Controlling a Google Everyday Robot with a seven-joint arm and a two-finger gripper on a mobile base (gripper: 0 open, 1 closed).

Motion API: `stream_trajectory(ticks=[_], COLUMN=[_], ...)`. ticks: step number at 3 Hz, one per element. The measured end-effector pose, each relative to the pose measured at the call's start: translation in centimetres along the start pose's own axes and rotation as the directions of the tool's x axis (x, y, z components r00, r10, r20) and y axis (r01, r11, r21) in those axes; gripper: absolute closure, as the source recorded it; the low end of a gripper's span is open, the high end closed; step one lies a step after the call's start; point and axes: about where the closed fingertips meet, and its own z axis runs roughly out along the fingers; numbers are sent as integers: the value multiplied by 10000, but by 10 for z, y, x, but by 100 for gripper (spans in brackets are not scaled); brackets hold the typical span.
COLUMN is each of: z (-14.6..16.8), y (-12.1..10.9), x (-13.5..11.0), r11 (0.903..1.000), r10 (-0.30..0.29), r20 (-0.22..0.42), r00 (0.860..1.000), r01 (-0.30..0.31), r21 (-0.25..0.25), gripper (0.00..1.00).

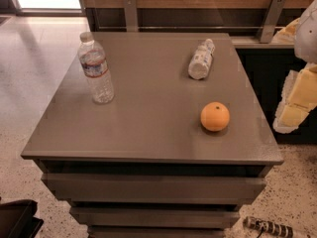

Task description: Place blue plastic bottle upright

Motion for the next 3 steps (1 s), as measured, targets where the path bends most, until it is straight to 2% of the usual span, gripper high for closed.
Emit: stream_trajectory(ticks=[1,2,3], z=[-5,-11,-14], y=[-6,-24,-50], x=[-1,-2,1], r11=[9998,9983,9832], r10=[91,533,1820], r20=[108,312,899], r00=[9999,9981,9792], r01=[-93,-540,-1827], r21=[170,232,3], gripper=[0,0,0])
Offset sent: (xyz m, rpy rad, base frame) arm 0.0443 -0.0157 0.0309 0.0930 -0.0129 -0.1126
